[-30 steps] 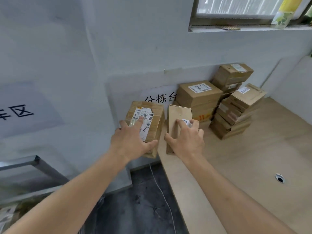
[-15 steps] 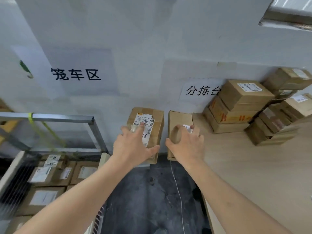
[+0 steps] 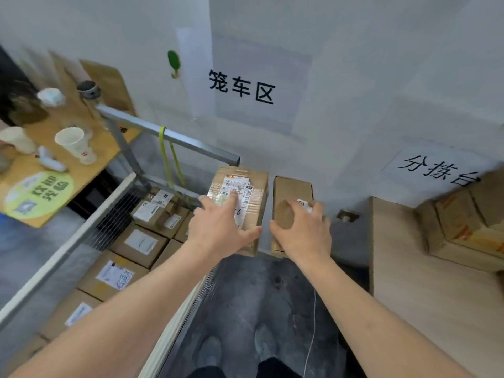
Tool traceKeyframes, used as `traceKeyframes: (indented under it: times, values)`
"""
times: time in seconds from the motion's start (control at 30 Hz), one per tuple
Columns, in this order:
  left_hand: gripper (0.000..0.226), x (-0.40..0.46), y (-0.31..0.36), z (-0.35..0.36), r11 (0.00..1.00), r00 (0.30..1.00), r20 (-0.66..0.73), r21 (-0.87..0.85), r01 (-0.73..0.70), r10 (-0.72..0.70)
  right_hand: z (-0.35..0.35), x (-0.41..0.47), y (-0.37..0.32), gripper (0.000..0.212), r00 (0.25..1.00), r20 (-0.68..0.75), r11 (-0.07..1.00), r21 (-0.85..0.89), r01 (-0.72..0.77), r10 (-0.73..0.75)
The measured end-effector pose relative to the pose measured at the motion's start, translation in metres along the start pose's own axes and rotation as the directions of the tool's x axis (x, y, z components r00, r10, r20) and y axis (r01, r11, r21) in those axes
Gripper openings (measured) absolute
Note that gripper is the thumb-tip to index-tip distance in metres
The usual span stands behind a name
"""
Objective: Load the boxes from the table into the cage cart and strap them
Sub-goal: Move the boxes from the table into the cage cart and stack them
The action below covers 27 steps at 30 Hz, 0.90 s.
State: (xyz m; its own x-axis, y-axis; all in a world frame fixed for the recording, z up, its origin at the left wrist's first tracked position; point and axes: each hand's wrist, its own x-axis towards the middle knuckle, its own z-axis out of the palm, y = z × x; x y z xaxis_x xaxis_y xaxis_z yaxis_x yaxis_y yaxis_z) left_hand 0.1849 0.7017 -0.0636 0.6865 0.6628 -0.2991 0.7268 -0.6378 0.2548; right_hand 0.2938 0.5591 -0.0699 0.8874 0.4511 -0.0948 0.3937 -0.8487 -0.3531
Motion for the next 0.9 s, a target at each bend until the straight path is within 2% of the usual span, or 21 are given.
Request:
traceKeyframes:
  times: [0.23,0.5,0.67,0.9]
  values:
    - [0.118,0.003,-0.03,0.009,0.963,0.964,0.003,-0.046,0.266,-0.266,0.034,0.034,-0.027,0.073,0.966,0.136,0.976,0.005,0.219,-0.218]
    - [0.12,-0.008,-0.074,0.02,0.826,0.837,0.0,-0.159,0.54,-0.547,0.068,0.052,-0.077,0.067,0.831,0.26,0.867,0.055,0.495,-0.491]
    - [0.117,-0.017,-0.116,0.024,0.729,0.753,0.033,-0.229,0.645,-0.657,0.096,0.045,-0.121,0.064,0.741,0.338,0.803,0.092,0.588,-0.581]
    - [0.119,-0.016,-0.199,0.039,0.632,0.677,0.091,-0.288,0.72,-0.73,0.165,0.031,-0.187,0.06,0.668,0.428,0.765,0.096,0.637,-0.609]
